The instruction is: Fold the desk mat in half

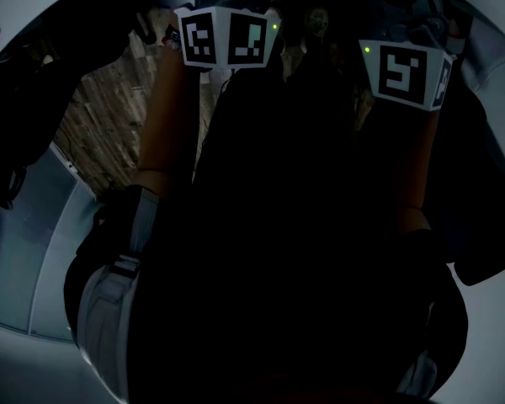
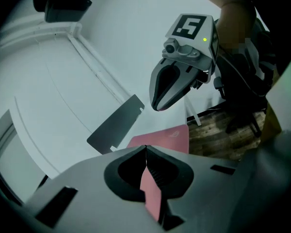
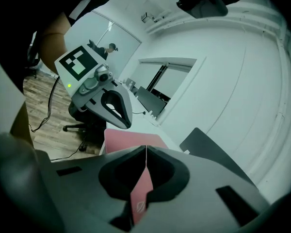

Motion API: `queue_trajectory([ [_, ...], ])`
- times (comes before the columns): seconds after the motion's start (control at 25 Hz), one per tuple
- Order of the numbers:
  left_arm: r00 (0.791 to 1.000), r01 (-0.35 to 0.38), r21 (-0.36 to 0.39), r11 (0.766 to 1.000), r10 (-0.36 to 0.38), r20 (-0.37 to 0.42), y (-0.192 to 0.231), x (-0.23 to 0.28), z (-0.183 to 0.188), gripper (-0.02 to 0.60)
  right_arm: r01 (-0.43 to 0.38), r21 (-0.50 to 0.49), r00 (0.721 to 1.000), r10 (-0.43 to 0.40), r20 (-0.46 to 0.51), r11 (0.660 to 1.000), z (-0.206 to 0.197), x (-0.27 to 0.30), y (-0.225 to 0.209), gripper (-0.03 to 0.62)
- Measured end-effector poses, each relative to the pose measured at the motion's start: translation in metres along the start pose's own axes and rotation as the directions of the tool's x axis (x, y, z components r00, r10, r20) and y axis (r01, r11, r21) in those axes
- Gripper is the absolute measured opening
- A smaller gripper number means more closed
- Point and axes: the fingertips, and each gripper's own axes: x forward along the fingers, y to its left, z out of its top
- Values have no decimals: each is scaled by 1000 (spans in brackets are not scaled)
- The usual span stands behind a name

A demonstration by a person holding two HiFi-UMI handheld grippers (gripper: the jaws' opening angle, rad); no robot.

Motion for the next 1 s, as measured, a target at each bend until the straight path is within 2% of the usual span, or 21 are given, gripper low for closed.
queue_trajectory([
  [0.32,998,34,4,999,-34,-60,-45,24,-16,15,-47,22,998,48,-42,999,-54,8,32,32],
  [0.44,995,54,2,999,-53,-87,-58,27,-26,16,-61,71,997,64,-34,996,-58,14,43,32],
  [0.48,993,60,-3,998,-60,-101,-61,27,-31,29,-63,70,997,65,-35,996,-60,16,45,35],
  [0.52,991,66,-8,998,-66,-117,-64,29,-36,85,-66,60,997,69,-42,996,-63,19,47,43],
  [0.56,988,72,-12,997,-73,-134,-65,30,-42,126,-73,47,996,75,-55,996,-66,22,49,71],
  [0.6,986,75,-14,997,-77,-148,-65,31,-46,151,-79,37,994,82,-69,996,-70,25,50,135],
  [0.72,981,67,-19,998,-70,-179,-58,35,-55,184,-89,22,991,91,-102,996,-78,34,48,167],
  [0.84,974,87,-23,996,-90,-207,-69,38,-69,216,-98,9,986,98,-132,995,-92,41,58,179],
  [1.0,968,91,-19,996,-93,-232,-79,43,-89,221,-87,10,983,87,-163,996,-108,54,67,190],
])
